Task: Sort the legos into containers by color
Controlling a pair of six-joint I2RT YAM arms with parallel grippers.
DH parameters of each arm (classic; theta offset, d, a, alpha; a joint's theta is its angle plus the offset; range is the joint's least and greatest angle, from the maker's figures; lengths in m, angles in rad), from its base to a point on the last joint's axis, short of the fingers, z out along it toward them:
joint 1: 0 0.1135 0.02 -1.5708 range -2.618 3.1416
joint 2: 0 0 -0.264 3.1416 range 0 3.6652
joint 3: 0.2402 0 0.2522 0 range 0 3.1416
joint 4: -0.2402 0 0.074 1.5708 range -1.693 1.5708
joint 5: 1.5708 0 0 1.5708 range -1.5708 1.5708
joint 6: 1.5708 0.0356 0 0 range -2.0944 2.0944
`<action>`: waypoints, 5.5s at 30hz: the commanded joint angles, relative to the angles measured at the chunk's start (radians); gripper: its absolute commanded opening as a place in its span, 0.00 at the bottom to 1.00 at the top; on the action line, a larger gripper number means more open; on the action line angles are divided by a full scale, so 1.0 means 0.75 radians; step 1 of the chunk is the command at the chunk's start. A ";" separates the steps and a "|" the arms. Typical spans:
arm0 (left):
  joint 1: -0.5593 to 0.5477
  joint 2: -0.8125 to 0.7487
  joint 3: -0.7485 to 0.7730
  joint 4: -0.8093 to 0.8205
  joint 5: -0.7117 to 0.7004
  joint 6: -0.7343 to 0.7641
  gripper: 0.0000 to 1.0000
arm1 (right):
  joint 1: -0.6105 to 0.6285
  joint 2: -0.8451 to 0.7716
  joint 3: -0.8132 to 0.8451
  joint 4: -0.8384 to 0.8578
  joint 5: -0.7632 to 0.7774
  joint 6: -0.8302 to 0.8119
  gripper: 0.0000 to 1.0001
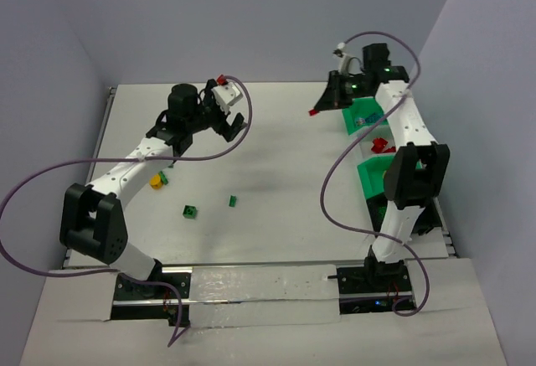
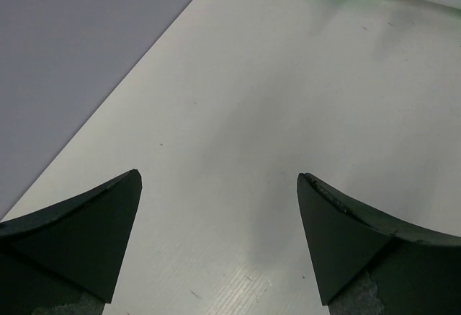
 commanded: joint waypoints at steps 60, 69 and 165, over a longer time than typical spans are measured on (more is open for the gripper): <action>0.801 -0.287 -0.230 -0.994 -0.043 0.337 0.99 | -0.011 -0.022 0.107 -0.165 0.743 -0.270 0.97; 0.933 0.033 -0.160 -1.058 0.176 0.934 0.99 | 0.002 -0.055 0.072 -0.170 0.749 -0.275 0.98; -0.021 0.144 0.223 -0.281 0.392 0.347 0.28 | 0.383 0.249 0.297 0.048 -0.266 0.273 0.45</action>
